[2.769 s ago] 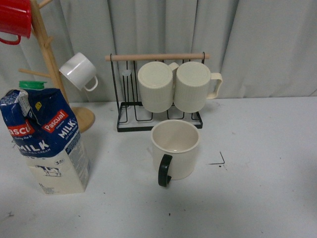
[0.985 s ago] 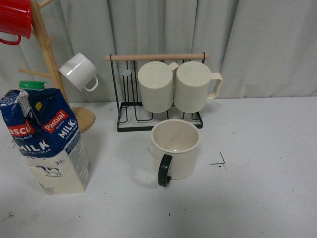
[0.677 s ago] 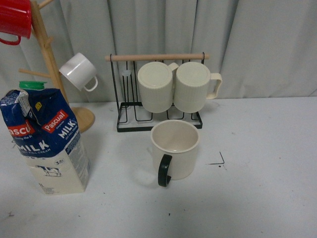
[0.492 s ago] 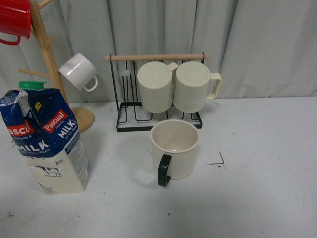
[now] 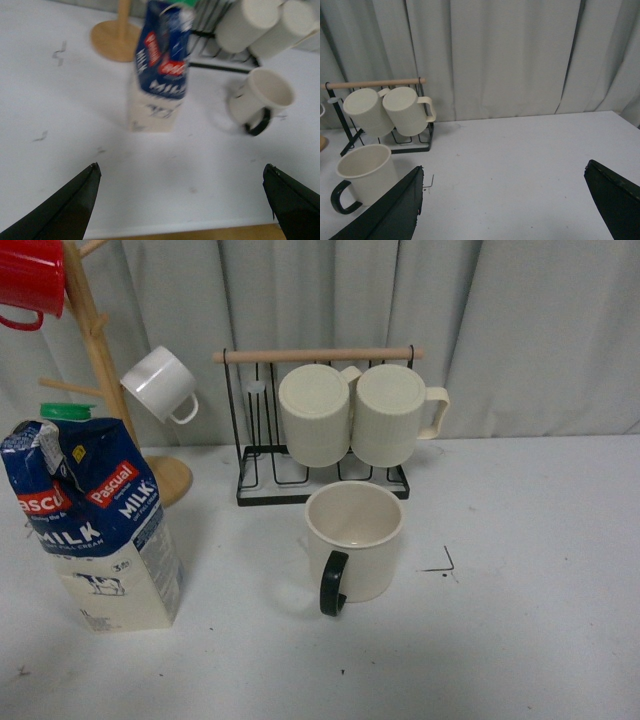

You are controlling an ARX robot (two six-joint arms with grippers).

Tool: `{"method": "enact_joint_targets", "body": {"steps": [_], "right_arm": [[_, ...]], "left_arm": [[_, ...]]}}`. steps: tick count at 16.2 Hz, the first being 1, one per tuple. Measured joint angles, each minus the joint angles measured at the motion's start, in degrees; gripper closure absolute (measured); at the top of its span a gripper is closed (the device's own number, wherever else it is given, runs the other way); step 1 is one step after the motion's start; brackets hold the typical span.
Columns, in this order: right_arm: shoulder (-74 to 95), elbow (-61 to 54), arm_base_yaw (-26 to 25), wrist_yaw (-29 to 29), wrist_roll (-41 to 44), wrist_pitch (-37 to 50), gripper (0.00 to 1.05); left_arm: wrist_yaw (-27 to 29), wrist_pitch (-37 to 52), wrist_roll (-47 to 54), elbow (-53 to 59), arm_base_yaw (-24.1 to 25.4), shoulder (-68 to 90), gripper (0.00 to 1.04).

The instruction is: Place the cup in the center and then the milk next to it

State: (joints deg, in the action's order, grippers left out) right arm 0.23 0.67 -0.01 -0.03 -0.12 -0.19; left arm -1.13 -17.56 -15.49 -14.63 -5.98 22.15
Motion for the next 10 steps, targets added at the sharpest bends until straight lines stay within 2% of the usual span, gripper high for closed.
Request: {"method": "enact_joint_targets", "body": {"steps": [4,7,10], "right_arm": [[0.0,0.0,0.0,0.0,0.0,0.0,0.06],[0.0,0.0,0.0,0.0,0.0,0.0,0.06],[0.0,0.0,0.0,0.0,0.0,0.0,0.06]], "left_arm": [[-6.7,17.7,-0.7,-7.1,8.0,20.5,0.07],[-8.6,25.4,2.5,-11.3,7.4,29.7,0.07],[-7.4,30.1,6.6,-13.2,6.6,37.9,0.07]]}}
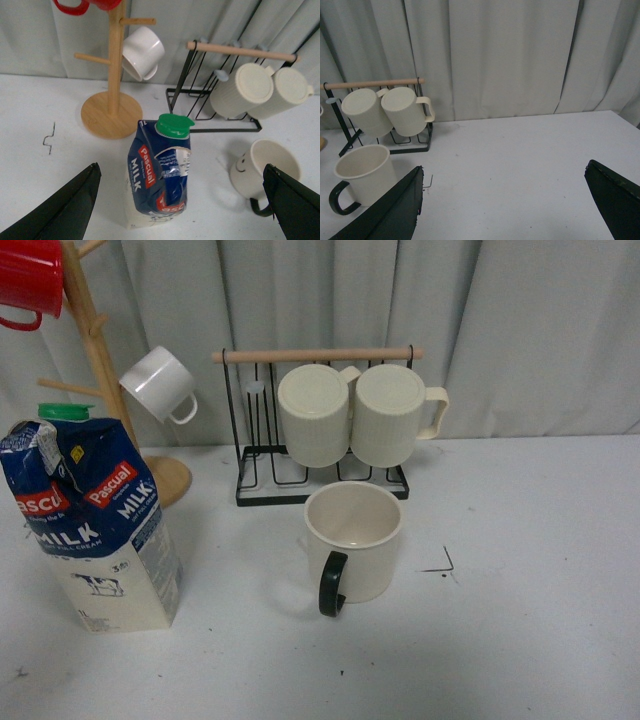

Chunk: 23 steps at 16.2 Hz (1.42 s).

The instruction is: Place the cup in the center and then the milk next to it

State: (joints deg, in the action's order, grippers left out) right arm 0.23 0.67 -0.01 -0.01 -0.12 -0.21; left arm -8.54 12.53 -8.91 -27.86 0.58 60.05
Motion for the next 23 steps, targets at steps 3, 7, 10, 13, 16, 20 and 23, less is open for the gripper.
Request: {"method": "enact_joint_targets", "body": {"steps": [3,7,10,13,16,20,23], "right_arm": [[0.0,0.0,0.0,0.0,0.0,0.0,0.06],[0.0,0.0,0.0,0.0,0.0,0.0,0.06],[0.0,0.0,0.0,0.0,0.0,0.0,0.06],[0.0,0.0,0.0,0.0,0.0,0.0,0.06],[0.0,0.0,0.0,0.0,0.0,0.0,0.06],[0.0,0.0,0.0,0.0,0.0,0.0,0.06],[0.0,0.0,0.0,0.0,0.0,0.0,0.06]], "left_arm": [[0.6,4.5,4.2,-1.9,0.0,9.3,0.07],[2.4,8.7,6.1,-5.9,-2.6,19.4,0.07],[4.1,11.3,7.8,-8.3,-5.2,24.9,0.07],[5.6,11.6,9.0,-9.0,-7.0,29.2,0.07],[7.5,12.2,9.4,-9.6,-7.7,33.3,0.12],[8.3,13.3,8.9,-11.2,-6.3,35.2,0.53],[9.0,13.3,7.8,-11.3,-6.0,35.1,0.80]]}}
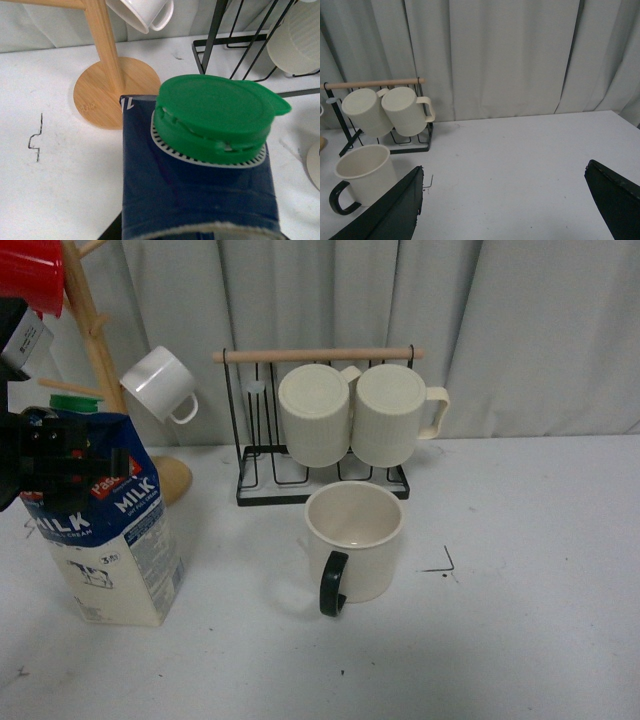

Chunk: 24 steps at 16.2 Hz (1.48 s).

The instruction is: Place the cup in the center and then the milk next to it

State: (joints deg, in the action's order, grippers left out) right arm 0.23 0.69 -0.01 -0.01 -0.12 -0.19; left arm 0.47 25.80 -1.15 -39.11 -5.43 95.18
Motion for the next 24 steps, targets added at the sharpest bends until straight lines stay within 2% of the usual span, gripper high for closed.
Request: {"method": "enact_joint_targets", "body": {"steps": [3,6,9,10,11,14,24], "right_arm": [[0.0,0.0,0.0,0.0,0.0,0.0,0.06],[0.0,0.0,0.0,0.0,0.0,0.0,0.06],[0.0,0.0,0.0,0.0,0.0,0.0,0.06],[0.0,0.0,0.0,0.0,0.0,0.0,0.06],[0.0,0.0,0.0,0.0,0.0,0.0,0.06],[0.0,0.0,0.0,0.0,0.0,0.0,0.06],[0.0,0.0,0.0,0.0,0.0,0.0,0.06]], "left_arm": [[2.3,-1.0,-2.1,0.0,-2.4,-1.9,0.99],[5.8,-4.0,-3.9,0.3,-10.1,-4.7,1.00],[9.9,-1.4,-7.1,-0.4,-17.1,-5.2,1.00],[15.6,2.1,-8.3,-2.3,-19.0,-3.0,1.00],[21.0,5.0,-8.3,-2.5,-19.4,1.2,1.00],[23.3,6.0,-9.4,-2.5,-20.6,3.5,1.00],[25.5,7.7,-12.6,-4.6,-25.0,6.7,1.00]]}}
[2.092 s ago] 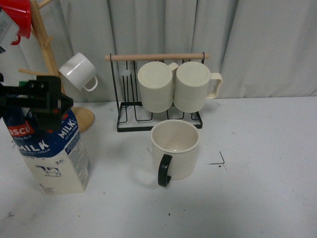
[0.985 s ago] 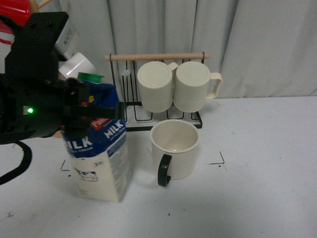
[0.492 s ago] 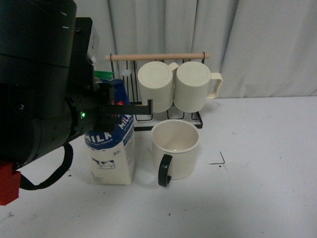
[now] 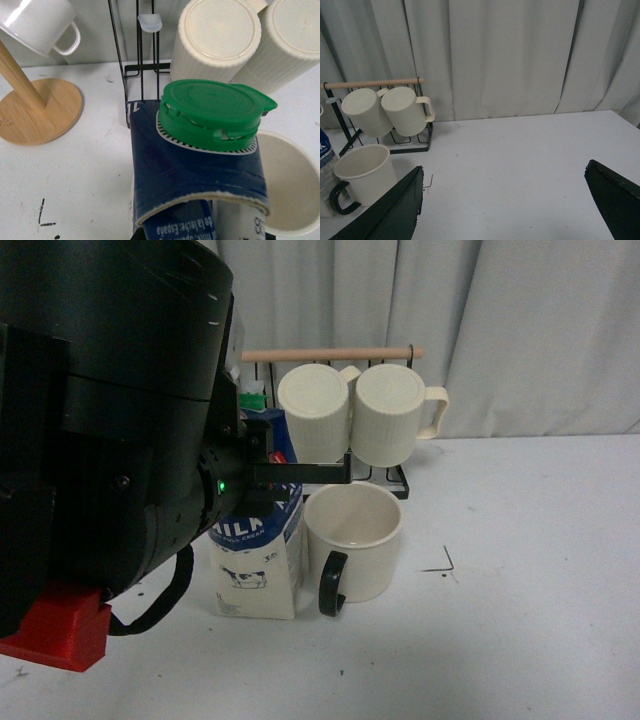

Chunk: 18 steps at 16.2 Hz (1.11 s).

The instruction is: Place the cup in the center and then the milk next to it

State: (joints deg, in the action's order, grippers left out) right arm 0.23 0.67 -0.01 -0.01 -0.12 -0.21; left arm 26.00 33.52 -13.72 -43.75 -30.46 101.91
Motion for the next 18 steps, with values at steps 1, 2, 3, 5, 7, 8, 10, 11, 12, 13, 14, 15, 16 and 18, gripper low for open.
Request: {"method": "enact_joint_targets", "body": {"steps": [1,2,3,5,7,8,10,11,12,13,14,15,16,18], "right_arm": [[0.0,0.0,0.0,0.0,0.0,0.0,0.06],[0.0,0.0,0.0,0.0,0.0,0.0,0.06],[0.0,0.0,0.0,0.0,0.0,0.0,0.06],[0.0,0.0,0.0,0.0,0.0,0.0,0.06],[0.0,0.0,0.0,0.0,0.0,0.0,0.06],[0.0,0.0,0.0,0.0,0.0,0.0,0.06],[0.0,0.0,0.0,0.0,0.0,0.0,0.06],[0.0,0.0,0.0,0.0,0.0,0.0,0.06],[0.0,0.0,0.0,0.0,0.0,0.0,0.06],[0.0,0.0,0.0,0.0,0.0,0.0,0.06],[0.0,0.0,0.0,0.0,0.0,0.0,0.06],[0.0,0.0,0.0,0.0,0.0,0.0,0.06],[0.0,0.0,0.0,0.0,0.0,0.0,0.06],[0.0,0.0,0.0,0.0,0.0,0.0,0.06]], "left_arm": [[0.0,0.0,-0.1,-0.2,-0.1,0.2,1.00],[-0.1,0.0,-0.5,-0.3,-0.1,0.4,1.00],[-0.1,0.0,-0.9,-0.4,-0.2,0.5,1.00],[0.0,1.5,-1.1,-0.4,-0.2,0.7,0.86],[0.0,2.5,-1.3,-1.1,-0.1,0.7,0.64],[-0.4,2.4,-1.4,-1.1,-0.1,0.7,0.53],[-1.7,1.3,-1.4,-0.7,0.5,-1.4,0.30],[-2.7,0.5,-1.9,0.1,1.2,-3.5,0.19],[-4.1,-1.2,-2.8,1.5,2.2,-7.0,0.06],[-5.7,-2.3,-3.5,3.3,2.9,-11.1,0.07],[-6.9,-3.9,-3.9,5.0,3.4,-15.6,0.07],[-8.2,-5.8,-3.8,7.3,3.6,-21.9,0.07],[-9.3,-8.3,-3.5,9.2,3.9,-28.4,0.07],[-9.8,-14.5,-2.3,11.8,5.4,-40.1,0.07]]}}
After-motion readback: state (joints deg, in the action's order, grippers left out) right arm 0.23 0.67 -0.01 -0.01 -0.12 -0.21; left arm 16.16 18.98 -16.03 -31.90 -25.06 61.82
